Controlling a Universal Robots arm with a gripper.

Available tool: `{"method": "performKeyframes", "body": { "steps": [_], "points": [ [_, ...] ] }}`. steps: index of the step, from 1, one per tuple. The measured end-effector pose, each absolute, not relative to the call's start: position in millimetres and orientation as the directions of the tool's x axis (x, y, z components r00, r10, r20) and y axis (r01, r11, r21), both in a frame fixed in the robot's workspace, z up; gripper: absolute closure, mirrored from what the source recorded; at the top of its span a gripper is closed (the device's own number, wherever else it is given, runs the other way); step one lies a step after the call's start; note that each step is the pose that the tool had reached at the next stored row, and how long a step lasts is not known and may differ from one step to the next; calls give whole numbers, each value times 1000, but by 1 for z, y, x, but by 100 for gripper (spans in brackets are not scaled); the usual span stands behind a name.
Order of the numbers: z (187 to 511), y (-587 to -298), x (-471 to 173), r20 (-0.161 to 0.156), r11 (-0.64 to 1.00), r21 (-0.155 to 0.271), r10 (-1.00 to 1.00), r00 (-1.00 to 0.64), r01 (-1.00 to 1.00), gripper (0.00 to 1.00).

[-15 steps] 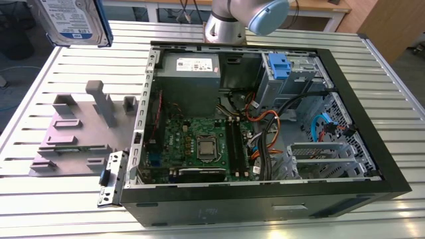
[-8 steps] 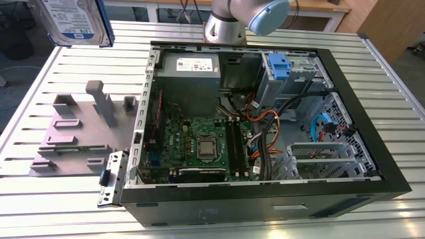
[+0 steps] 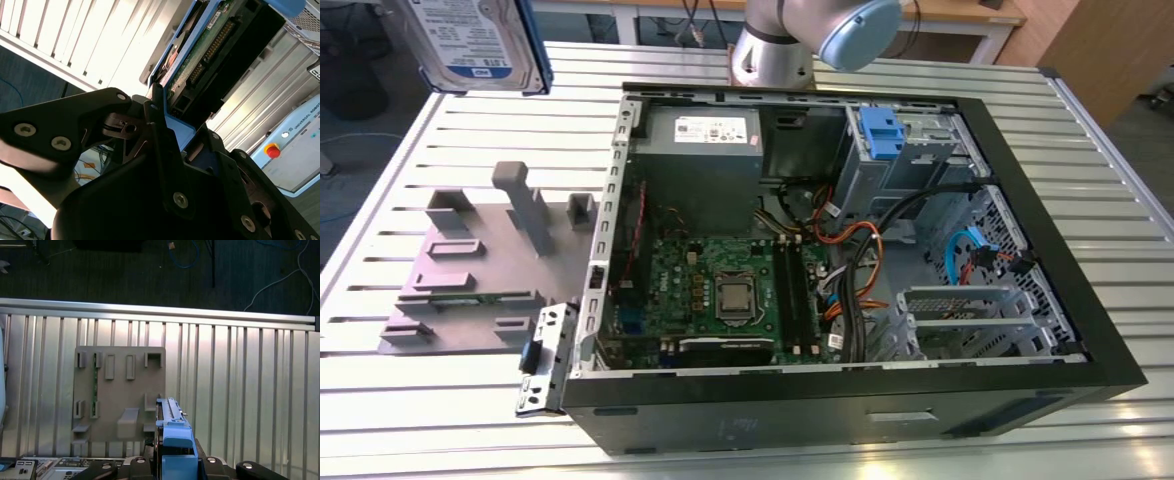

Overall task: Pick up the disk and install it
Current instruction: 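Pick up the disk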

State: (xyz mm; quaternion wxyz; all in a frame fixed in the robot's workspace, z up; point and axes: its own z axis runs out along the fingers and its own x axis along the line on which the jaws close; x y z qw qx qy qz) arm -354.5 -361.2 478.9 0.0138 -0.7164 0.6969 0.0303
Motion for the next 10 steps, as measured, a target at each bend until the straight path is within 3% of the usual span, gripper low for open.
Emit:
{"method": "performKeyframes", "body": {
  "steps": [10],
  "points": [
    [479,-361,-351,-63,-28,22,-998,27,-999,63]
  ]
}}
